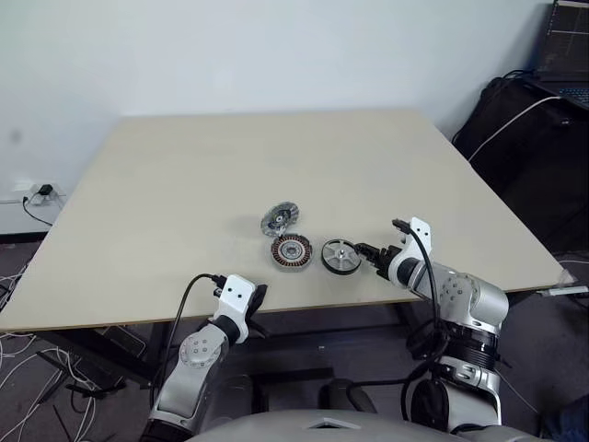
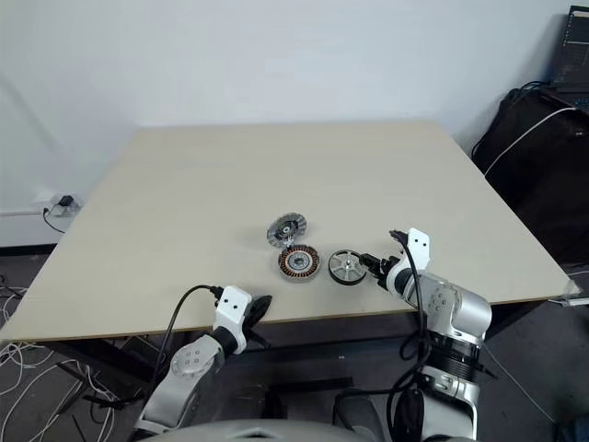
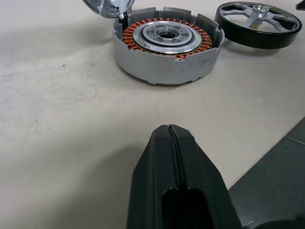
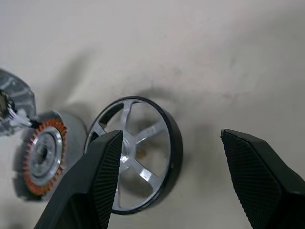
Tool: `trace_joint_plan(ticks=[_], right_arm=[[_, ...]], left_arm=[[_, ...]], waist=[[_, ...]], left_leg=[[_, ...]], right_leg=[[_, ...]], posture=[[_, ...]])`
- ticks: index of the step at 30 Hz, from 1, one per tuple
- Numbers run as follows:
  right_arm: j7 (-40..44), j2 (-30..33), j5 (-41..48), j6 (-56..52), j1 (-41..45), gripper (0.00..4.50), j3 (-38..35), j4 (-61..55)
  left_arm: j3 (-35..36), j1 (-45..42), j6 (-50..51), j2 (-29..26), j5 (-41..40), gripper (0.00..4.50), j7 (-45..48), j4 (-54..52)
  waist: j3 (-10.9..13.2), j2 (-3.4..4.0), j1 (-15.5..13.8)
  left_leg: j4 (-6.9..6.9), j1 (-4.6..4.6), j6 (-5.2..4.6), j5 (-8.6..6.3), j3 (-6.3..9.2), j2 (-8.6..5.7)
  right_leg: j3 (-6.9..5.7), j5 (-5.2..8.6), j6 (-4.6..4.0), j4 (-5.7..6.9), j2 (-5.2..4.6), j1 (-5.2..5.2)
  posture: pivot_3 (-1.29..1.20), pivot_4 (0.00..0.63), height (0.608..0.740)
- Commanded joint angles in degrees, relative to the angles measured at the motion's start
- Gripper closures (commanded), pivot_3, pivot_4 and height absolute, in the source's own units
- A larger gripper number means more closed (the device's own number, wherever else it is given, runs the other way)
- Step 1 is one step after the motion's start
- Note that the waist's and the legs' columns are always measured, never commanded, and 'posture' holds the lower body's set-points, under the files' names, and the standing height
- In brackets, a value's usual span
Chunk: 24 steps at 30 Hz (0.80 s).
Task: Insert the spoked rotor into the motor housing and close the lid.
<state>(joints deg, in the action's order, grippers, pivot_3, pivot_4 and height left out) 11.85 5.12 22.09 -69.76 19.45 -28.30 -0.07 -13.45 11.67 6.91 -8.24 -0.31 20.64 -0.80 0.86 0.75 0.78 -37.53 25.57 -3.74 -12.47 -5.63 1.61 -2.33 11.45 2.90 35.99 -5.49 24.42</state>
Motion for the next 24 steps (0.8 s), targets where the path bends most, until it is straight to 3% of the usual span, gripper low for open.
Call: trace_joint_plan(ticks=[1,21,24], right_arm=[[-1.2,-0.7,2.7,-0.9,2.0,0.99,-1.8,1.1],[-4.2,-2.3,9.4,-3.1,3.4,0.99,-4.7,7.6],[-4.8,-2.5,10.4,-3.7,3.1,1.62,-5.8,7.6]], left_arm=[[0.0,0.0,0.1,-0.1,-0.4,4.50,-0.1,-3.3],[0.2,0.6,1.5,0.1,-0.3,4.50,-1.1,-5.3],[0.2,0.5,1.5,0.1,-0.3,4.50,-1.1,-5.2]], waist=[[0.0,0.04,0.0],[-0.1,0.16,0.2],[-0.1,0.17,0.3]], left_leg=[[0.00,0.00,0.00,0.00,0.00,0.00],[0.00,0.00,-0.01,0.00,0.00,0.00],[0.01,0.00,-0.01,0.00,0.00,0.00]], right_leg=[[0.00,0.00,0.00,0.00,0.00,0.00],[0.01,0.01,0.02,-0.01,-0.01,0.00],[0.01,0.01,0.02,-0.01,-0.01,0.00]], posture=[[0.00,0.000,0.740],[0.00,0.000,0.740],[0.00,0.000,0.740]])
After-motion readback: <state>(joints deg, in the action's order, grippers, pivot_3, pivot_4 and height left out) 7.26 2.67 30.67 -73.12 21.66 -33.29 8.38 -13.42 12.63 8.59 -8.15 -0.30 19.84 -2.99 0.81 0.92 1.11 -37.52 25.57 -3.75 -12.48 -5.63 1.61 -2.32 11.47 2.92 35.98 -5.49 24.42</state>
